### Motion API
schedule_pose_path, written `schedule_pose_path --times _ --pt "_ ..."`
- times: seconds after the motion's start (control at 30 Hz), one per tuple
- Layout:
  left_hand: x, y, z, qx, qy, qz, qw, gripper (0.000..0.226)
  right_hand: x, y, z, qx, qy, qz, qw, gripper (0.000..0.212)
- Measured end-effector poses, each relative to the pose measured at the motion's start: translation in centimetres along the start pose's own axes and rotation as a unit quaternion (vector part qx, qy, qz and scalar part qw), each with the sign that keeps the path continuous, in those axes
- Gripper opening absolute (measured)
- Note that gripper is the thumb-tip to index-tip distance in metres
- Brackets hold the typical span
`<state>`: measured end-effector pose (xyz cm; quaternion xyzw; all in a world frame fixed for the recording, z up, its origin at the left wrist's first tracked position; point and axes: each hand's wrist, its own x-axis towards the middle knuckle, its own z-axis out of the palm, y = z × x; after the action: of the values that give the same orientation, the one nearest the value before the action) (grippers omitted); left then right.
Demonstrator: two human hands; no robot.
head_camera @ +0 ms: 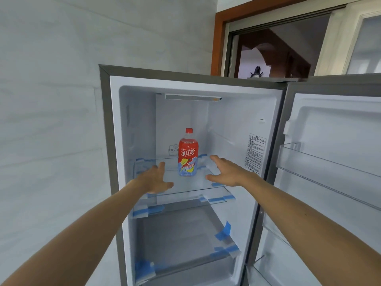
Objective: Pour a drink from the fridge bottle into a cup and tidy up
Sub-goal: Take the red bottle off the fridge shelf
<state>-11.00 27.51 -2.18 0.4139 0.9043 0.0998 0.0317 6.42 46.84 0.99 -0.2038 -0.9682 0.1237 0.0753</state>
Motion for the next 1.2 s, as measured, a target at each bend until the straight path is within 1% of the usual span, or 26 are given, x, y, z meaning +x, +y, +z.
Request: schedule_pose_path --times 0.13,0.27,0.4,0.5,0.57,0.6,0.7,0.8,0.97,1.1,1.2 --pt "3.2 -0.5 0.3 -0.003 -0.003 0.002 1.000 0.088 2.9 0.1 0.0 0.017 0.011 0.011 1.000 0.074" --pt "5.7 -0.2 0.7 0.004 -0.016 0.004 1.000 0.088 5.6 0.8 0.4 0.025 0.013 0.018 0.999 0.077" --pt "8.2 -0.1 1.5 -0.017 -0.027 0.007 0.999 0.089 8.1 1.3 0.7 0.046 0.016 0.021 0.999 0.079" --pt "9.9 -0.3 1.7 -0.029 -0.034 0.005 0.999 0.089 10.5 1.5 0.9 0.076 0.022 0.015 0.997 0.081" --pt "13.0 -0.5 1.9 -0.036 -0.021 -0.016 0.999 0.088 14.6 2.4 0.9 0.095 0.021 -0.012 0.995 0.084" --pt "13.1 -0.5 1.7 -0.044 -0.022 -0.021 0.999 0.088 14.9 2.1 0.8 0.103 0.021 -0.010 0.994 0.084" --pt "14.9 -0.4 1.8 -0.049 -0.016 -0.035 0.998 0.090 17.5 2.4 0.8 0.139 0.028 -0.027 0.990 0.082" --pt "15.0 -0.3 2.8 -0.057 -0.029 -0.027 0.998 0.091 18.3 2.8 2.1 0.183 0.045 -0.019 0.982 0.083" --pt "17.0 -0.3 3.7 -0.070 -0.040 -0.039 0.996 0.091 21.0 3.3 3.4 0.294 0.049 -0.026 0.954 0.097" --pt "18.1 -0.8 4.3 -0.071 -0.054 -0.052 0.995 0.090 23.0 3.8 4.6 0.360 0.041 -0.039 0.931 0.094" --pt "18.7 -1.1 4.5 -0.071 -0.056 -0.059 0.994 0.091 23.9 4.3 4.9 0.390 0.030 -0.055 0.919 0.089"
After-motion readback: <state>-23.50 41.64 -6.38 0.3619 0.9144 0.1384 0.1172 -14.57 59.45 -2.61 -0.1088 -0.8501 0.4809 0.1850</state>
